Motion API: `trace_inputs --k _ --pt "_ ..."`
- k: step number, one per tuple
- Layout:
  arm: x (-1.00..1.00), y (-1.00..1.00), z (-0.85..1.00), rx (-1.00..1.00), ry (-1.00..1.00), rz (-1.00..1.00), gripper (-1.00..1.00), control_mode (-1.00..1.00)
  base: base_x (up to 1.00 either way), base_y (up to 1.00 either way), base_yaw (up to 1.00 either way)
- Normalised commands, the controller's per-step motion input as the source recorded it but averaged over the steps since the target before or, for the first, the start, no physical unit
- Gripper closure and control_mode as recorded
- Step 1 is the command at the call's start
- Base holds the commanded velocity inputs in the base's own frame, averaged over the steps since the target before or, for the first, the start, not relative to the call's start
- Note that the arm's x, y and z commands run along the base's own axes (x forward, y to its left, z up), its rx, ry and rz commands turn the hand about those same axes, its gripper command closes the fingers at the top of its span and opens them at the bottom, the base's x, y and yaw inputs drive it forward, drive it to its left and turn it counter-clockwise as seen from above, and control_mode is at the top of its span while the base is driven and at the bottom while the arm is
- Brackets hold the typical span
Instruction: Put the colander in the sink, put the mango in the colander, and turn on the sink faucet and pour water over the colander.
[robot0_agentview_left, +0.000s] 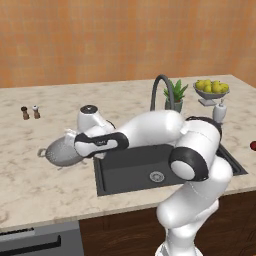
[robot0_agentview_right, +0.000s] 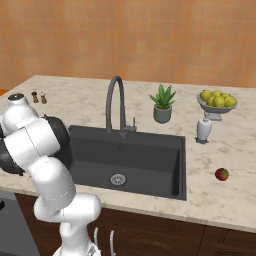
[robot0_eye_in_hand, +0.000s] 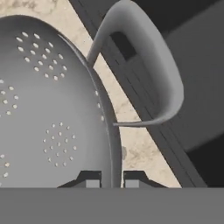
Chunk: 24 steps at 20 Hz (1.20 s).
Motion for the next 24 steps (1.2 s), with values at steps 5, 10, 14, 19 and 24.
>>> trace_inputs --k 5,10,14,19,24 --pt "-0.20 -0.56 0.04 0.00 0.05 -0.43 1.00 -1.00 0.00 0.00 0.00" --pt "-0.32 -0.77 0.01 0.00 0.12 -0.46 1.00 -1.00 0.00 0.00 0.00" --pt "-0.16 -0.65 0.00 0.01 0.12 -0.58 1.00 -1.00 0.00 0.00 0.00" --pt "-0.01 -0.43 0.00 0.00 0.10 -0.64 1.00 -1.00 0.00 0.00 0.00" --pt "-0.02 -0.19 -0.01 0.00 0.07 -0.67 1.00 -1.00 0.00 0.00 0.00"
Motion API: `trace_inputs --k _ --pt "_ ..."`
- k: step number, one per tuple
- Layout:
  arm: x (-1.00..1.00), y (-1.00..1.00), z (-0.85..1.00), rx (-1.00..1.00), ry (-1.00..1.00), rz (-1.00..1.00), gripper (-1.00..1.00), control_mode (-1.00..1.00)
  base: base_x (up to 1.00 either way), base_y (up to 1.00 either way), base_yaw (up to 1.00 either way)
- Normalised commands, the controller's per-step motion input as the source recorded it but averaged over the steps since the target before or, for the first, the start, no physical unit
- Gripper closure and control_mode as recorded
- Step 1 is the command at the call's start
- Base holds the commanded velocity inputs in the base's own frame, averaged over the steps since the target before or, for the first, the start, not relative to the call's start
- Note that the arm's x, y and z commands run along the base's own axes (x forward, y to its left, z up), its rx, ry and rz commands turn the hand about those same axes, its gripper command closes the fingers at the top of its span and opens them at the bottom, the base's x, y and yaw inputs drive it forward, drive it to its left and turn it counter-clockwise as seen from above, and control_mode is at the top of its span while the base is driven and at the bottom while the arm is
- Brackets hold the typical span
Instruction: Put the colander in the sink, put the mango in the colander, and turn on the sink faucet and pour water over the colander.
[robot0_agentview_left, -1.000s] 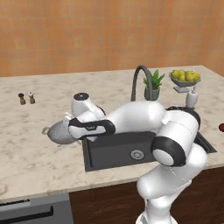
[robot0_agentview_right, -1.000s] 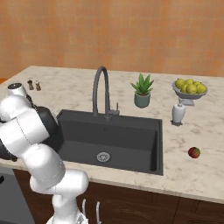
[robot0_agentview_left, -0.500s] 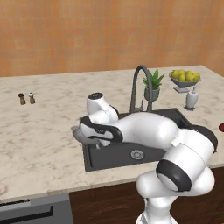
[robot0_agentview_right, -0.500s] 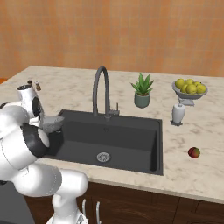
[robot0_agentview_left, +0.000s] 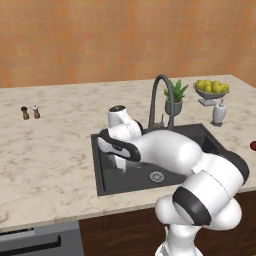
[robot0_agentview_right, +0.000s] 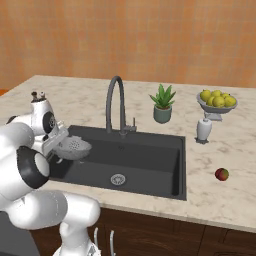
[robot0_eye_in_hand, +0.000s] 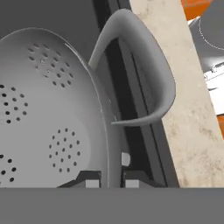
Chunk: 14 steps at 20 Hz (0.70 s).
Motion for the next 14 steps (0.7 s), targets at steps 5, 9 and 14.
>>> trace_inputs --k 5,9,14 --pt "-0.02 -0.26 -0.05 0.00 0.05 -0.66 1.00 -1.00 0.00 0.00 0.00" --pt "0.00 -0.18 -0.06 -0.02 0.02 -0.63 1.00 -1.00 0.00 0.00 0.00" --pt "0.01 0.00 -0.06 -0.11 0.00 -0.60 1.00 -1.00 0.00 0.00 0.00"
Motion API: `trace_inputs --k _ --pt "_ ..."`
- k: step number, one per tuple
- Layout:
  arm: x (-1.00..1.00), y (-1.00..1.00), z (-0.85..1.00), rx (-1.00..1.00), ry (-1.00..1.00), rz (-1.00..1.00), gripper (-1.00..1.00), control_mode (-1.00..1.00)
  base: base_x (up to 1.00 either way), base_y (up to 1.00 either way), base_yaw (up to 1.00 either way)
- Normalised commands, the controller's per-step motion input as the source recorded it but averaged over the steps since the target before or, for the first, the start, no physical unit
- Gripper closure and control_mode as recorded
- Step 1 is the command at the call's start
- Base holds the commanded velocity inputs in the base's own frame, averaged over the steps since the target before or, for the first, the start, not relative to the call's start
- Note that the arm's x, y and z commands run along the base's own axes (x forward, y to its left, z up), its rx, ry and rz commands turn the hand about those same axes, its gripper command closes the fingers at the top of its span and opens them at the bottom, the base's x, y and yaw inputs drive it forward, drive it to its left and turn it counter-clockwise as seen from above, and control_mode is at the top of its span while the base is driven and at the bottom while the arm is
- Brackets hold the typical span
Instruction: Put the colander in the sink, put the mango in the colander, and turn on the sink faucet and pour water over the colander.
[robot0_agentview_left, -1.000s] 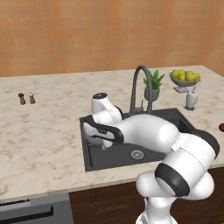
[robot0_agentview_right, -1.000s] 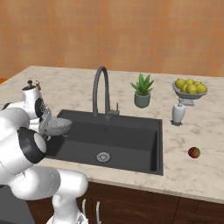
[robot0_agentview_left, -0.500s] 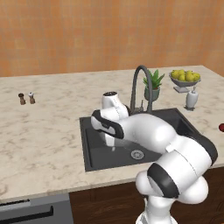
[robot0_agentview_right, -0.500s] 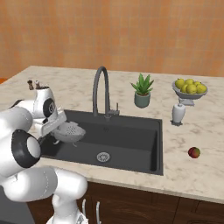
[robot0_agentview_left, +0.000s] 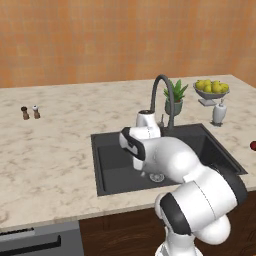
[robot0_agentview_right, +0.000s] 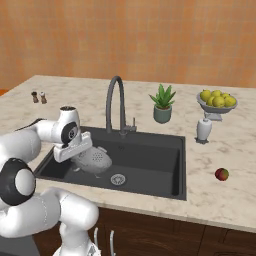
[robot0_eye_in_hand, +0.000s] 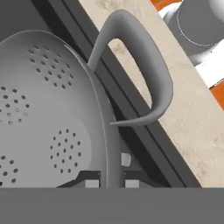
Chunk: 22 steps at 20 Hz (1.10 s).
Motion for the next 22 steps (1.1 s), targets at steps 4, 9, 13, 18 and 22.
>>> trace_inputs --k 4,9,13,18,22 --pt "0.07 -0.06 -0.01 -0.11 0.00 -0.36 1.00 -1.00 0.00 0.00 0.00" --pt "0.08 -0.01 -0.02 -0.07 0.00 -0.23 1.00 -1.00 0.00 0.00 0.00" --pt "0.14 -0.01 -0.15 -0.08 0.00 -0.22 1.00 -1.00 0.00 0.00 0.00" --pt "0.10 0.00 -0.21 -0.11 0.00 -0.24 1.00 -1.00 0.00 0.00 0.00" --pt "0.07 0.00 -0.07 -0.08 0.00 -0.24 1.00 -1.00 0.00 0.00 0.00"
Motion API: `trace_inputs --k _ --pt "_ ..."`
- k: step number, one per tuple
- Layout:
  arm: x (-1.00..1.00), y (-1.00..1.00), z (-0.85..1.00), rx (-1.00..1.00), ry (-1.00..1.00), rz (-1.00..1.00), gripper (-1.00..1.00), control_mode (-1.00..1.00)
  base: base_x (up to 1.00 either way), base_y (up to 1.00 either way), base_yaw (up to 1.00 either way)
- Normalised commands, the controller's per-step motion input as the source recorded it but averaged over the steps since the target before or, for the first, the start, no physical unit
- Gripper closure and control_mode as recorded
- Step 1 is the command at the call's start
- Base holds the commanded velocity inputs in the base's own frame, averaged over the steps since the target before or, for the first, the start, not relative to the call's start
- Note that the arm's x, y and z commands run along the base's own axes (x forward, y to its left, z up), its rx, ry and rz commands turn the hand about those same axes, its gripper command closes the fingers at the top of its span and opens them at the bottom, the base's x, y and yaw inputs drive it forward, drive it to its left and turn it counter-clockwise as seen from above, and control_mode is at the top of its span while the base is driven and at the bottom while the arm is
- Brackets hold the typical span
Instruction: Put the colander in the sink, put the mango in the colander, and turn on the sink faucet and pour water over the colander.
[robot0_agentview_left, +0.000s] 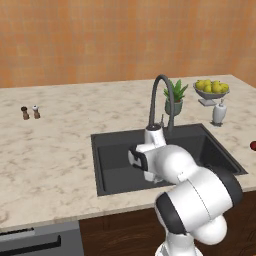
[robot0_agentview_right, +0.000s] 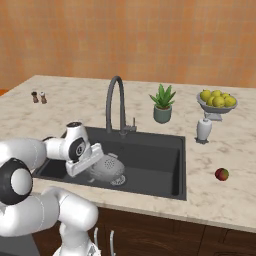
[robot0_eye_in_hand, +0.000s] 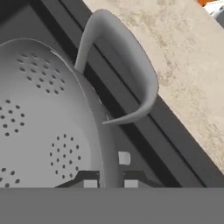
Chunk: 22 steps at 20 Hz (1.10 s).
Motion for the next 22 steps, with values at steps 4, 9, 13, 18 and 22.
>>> trace_inputs --k 4,9,13,18,22 --pt "0.00 0.00 -0.26 -0.03 0.00 -0.21 1.00 -1.00 0.00 0.00 0.00" --pt "0.00 -0.01 -0.32 -0.02 0.00 -0.16 1.00 -1.00 0.00 0.00 0.00" --pt "0.00 -0.03 -0.31 -0.04 0.00 -0.16 1.00 -1.00 0.00 0.00 0.00" --pt "0.02 0.00 -0.18 -0.03 0.00 -0.14 1.00 -1.00 0.00 0.00 0.00" --pt "0.21 0.00 -0.19 -0.04 0.00 -0.12 1.00 -1.00 0.00 0.00 0.00"
